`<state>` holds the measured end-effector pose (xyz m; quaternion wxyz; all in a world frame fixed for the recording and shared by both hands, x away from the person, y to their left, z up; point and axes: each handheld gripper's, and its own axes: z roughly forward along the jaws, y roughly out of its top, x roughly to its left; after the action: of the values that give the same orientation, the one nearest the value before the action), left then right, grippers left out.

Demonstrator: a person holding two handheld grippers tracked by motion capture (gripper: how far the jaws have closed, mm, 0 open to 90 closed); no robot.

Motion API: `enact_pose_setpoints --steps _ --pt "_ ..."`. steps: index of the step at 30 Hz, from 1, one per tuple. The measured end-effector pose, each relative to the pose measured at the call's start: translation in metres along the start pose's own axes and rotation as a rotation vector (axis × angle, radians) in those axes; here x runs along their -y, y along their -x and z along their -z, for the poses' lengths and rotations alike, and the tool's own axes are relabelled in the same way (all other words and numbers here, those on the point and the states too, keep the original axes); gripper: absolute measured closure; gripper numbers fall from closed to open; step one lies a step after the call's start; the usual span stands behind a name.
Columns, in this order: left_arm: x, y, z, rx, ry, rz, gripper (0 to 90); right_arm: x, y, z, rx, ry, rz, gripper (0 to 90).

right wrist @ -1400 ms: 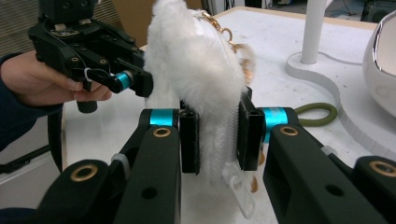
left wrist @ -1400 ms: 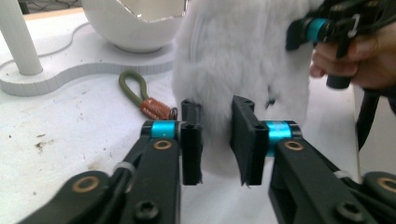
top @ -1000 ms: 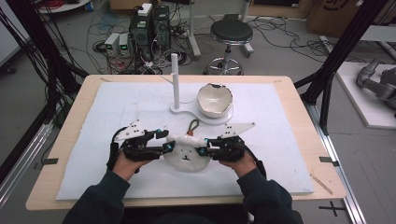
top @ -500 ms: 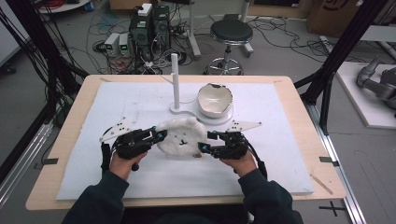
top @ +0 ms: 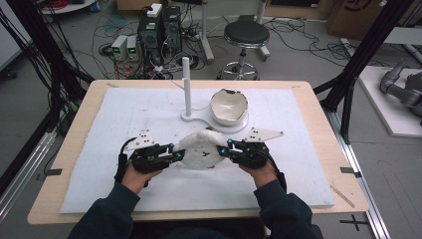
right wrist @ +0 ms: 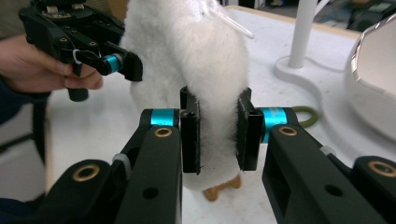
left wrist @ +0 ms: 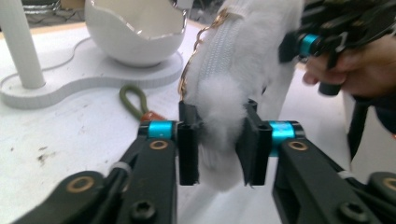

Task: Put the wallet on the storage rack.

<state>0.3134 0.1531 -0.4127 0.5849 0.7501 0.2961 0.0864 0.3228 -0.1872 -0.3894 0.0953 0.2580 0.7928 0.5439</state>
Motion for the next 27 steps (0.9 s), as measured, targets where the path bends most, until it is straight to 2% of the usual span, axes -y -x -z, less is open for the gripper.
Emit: enact_pose_setpoints --steps 1,3,6,7,8,10,12,13,15,16,19,21,22,23,27 --pt "0.0 0.0 0.0 0.0 0.0 0.0 64.5 -0.002 -0.001 0.001 0.016 0.0 0.024 76.3" --pt "0.0 -0.006 0.006 -0.052 0.019 0.03 55.7 -0.007 -0.003 0.004 0.045 0.001 0.064 76.5" --pt "0.001 -0.015 0.015 -0.095 0.042 0.04 46.2 -0.013 0.0 0.01 0.089 0.012 0.09 76.5" --pt "0.001 -0.015 0.015 -0.095 0.042 0.04 41.5 -0.016 0.002 0.013 0.103 0.016 0.092 76.5" --pt "0.001 -0.021 0.021 -0.152 0.061 0.051 34.0 -0.019 0.005 0.016 0.123 0.024 0.096 76.5" --pt "0.001 -0.026 0.028 -0.187 0.08 0.057 23.8 -0.025 0.01 0.023 0.164 0.029 0.119 76.5" --pt "0.001 -0.032 0.034 -0.224 0.095 0.042 21.6 -0.033 0.016 0.028 0.208 0.034 0.134 76.5" --pt "0.001 -0.032 0.034 -0.224 0.095 0.042 20.5 -0.037 0.018 0.031 0.227 0.034 0.143 76.5" --pt "0.004 -0.04 0.041 -0.278 0.091 0.03 19.5 -0.048 0.024 0.037 0.276 0.028 0.177 76.5" --pt "0.004 -0.04 0.041 -0.278 0.091 0.03 19.5 -0.052 0.026 0.039 0.294 0.017 0.193 76.5" --pt "0.007 -0.048 0.048 -0.306 0.105 0.063 19.5 -0.067 0.035 0.044 0.365 -0.008 0.262 76.5" --pt "0.007 -0.049 0.049 -0.307 0.108 0.071 19.5 -0.076 0.04 0.045 0.396 -0.028 0.284 76.5" --pt "0.007 -0.05 0.05 -0.309 0.107 0.074 19.5 -0.076 0.04 0.045 0.396 -0.028 0.284 76.5" --pt "0.008 -0.051 0.052 -0.315 0.109 0.081 19.5 -0.083 0.047 0.047 0.424 -0.04 0.294 76.5" --pt "0.009 -0.053 0.054 -0.315 0.119 0.098 19.5 -0.093 0.061 0.044 0.482 -0.094 0.334 76.5"
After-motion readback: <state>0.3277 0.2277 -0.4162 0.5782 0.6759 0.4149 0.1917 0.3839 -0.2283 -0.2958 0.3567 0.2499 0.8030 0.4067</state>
